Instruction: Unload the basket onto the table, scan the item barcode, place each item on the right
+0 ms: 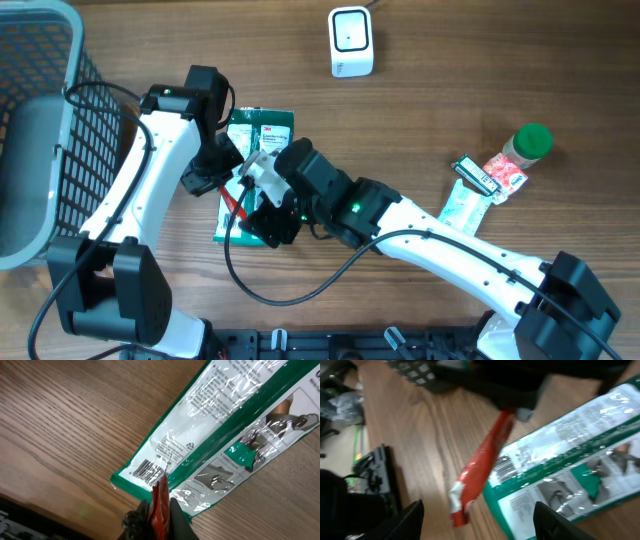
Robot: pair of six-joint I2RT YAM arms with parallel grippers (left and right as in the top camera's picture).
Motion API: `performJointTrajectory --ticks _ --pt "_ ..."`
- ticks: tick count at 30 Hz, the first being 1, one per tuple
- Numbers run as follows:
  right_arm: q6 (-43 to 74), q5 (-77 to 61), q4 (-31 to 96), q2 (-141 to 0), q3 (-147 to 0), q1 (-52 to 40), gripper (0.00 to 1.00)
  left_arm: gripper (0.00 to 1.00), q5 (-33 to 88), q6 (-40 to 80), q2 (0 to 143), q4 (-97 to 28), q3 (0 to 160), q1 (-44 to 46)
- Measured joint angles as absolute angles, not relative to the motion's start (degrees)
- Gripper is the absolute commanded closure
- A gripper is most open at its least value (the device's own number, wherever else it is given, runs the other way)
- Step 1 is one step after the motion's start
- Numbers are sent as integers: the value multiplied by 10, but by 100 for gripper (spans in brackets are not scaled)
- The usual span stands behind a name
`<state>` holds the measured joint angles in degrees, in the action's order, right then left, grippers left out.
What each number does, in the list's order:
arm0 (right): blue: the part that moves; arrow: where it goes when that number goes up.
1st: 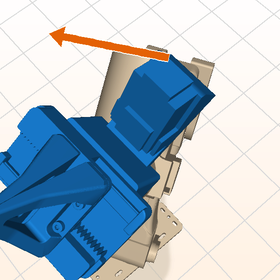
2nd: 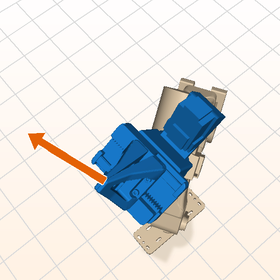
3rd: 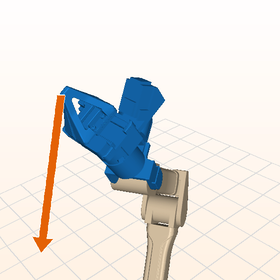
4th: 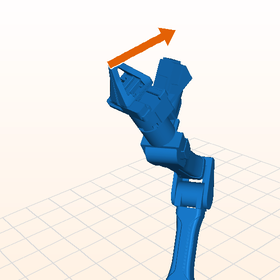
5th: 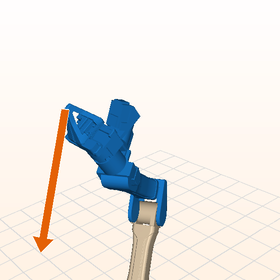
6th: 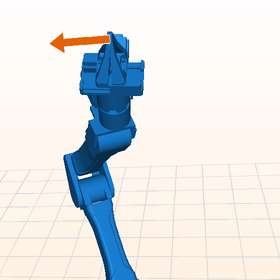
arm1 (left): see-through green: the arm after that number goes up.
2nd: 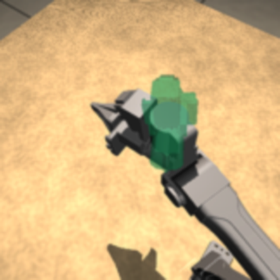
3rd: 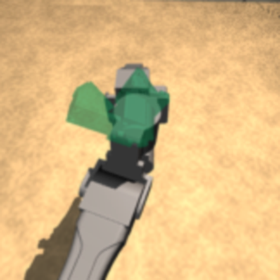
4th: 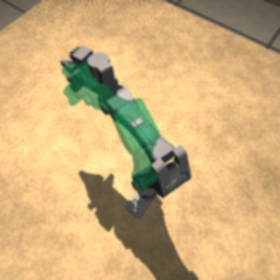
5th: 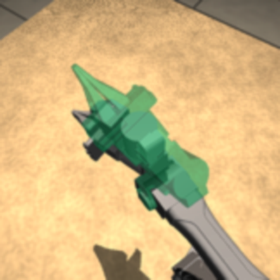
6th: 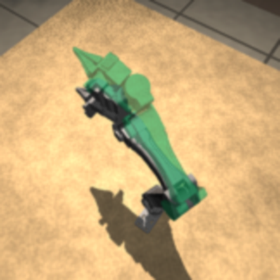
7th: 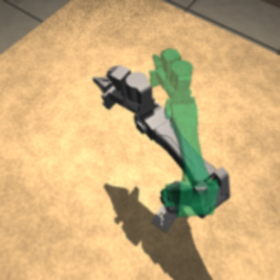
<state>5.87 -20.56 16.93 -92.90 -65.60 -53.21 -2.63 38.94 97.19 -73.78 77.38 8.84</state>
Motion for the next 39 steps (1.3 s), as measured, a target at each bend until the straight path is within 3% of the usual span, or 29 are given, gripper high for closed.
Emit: performJointTrajectory --ticks 28,30,37,38,39 --pt "57 -195 125 -994 -654 -553 41 96 -1 389 972 -742 774 88" --pt "57 -195 127 -1002 -654 -553 48 96 -1 390 972 -741 774 88" --pt "64 -199 115 -1015 -653 -553 96 96 -1 392 972 -738 774 88" --pt "64 -200 112 -1015 -653 -554 96 93 -1 392 972 -737 774 88" --pt "66 -201 111 -1015 -653 -554 96 71 -1 394 972 -737 774 88"
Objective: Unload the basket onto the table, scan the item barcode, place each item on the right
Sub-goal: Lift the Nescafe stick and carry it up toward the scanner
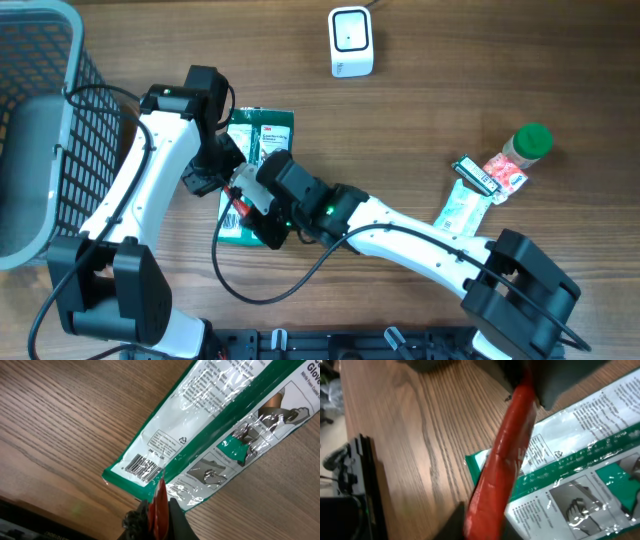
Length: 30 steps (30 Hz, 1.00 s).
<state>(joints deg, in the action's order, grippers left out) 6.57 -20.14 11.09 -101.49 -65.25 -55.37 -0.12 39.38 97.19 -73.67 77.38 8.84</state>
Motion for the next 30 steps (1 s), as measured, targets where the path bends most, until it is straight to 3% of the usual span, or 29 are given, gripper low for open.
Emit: performJointTrajectory --ticks 1,2,3,17,22,30 --pt "67 -201 110 -1015 -653 -554 96 47 -1 394 972 -735 774 88" --pt "70 -203 110 -1015 -653 -554 96 16 -1 392 972 -733 774 88" --pt "74 -203 110 -1015 -653 -553 96 0 -1 393 972 -731 774 88" --pt "122 -258 128 -1015 -652 -502 96 0 3 386 972 -647 774 74" --pt "96 -418 159 -1015 -652 -449 93 0 25 382 972 -592 774 19" --pt "-82 -729 314 -1016 -652 -306 96 0 92 318 972 -513 774 -71"
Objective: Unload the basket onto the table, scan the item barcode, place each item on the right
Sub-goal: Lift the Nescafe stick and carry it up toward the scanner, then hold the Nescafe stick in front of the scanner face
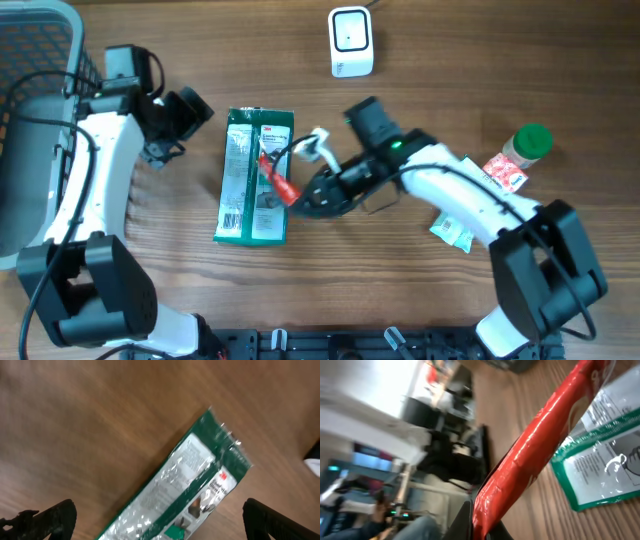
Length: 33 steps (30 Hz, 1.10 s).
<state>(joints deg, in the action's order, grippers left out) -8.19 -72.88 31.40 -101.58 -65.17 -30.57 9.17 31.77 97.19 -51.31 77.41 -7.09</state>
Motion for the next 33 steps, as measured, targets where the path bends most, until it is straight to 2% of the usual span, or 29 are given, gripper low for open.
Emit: performJointTrajectory --ticks 7,13,16,20,22,26,33 --pt "-143 -812 335 -1016 -652 -272 96 0 108 286 972 -507 774 -83" --pt "-120 -733 343 -1016 -652 -273 96 0 110 281 972 -507 774 -83" --pt "-102 -619 457 -1019 -677 -273 96 0 111 281 972 -507 774 -83" --pt "-121 -440 660 -1031 -834 -273 96 0 111 281 972 -507 774 -83" --pt "-130 -359 699 -1031 -913 -273 96 0 112 281 972 -507 774 -83" --pt "-172 -189 692 -1025 -1060 -273 96 0 113 279 972 -507 774 -83" --pt "-345 -44 624 -1031 -1065 -273 96 0 113 278 972 -507 774 -83"
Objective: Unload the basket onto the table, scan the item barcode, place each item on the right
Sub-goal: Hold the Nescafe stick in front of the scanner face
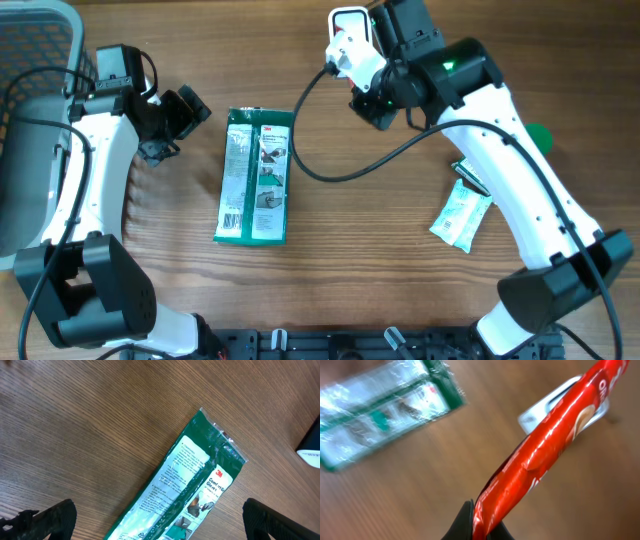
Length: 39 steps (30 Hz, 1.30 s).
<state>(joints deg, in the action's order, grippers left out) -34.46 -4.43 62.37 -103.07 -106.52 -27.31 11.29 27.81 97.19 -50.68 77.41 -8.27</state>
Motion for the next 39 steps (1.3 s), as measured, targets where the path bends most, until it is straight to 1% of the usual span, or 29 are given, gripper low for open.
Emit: performJointTrajectory --ticks 4,7,11,16,19,26,34,39 --pt "-465 34 548 -1063 -1064 -273 96 0 113 277 972 -507 774 -83" --pt "-532 88 492 -1100 -1063 -273 96 0 113 277 972 -507 774 -83" --pt "-585 156 410 -1163 -1062 -271 96 0 113 277 972 -507 774 -83" --pt "-597 196 337 -1218 -1062 -260 96 0 113 277 972 -507 774 -83" --pt "-588 207 316 -1235 -1062 -246 96 0 113 277 972 -507 774 -83" --pt "-579 222 310 -1267 -1062 -215 96 0 113 277 972 -507 774 -83" --pt "-578 222 308 -1277 -1062 -218 96 0 113 277 972 -507 774 -83" --pt "-555 221 308 -1285 -1062 -218 96 0 113 277 972 -507 774 -83"
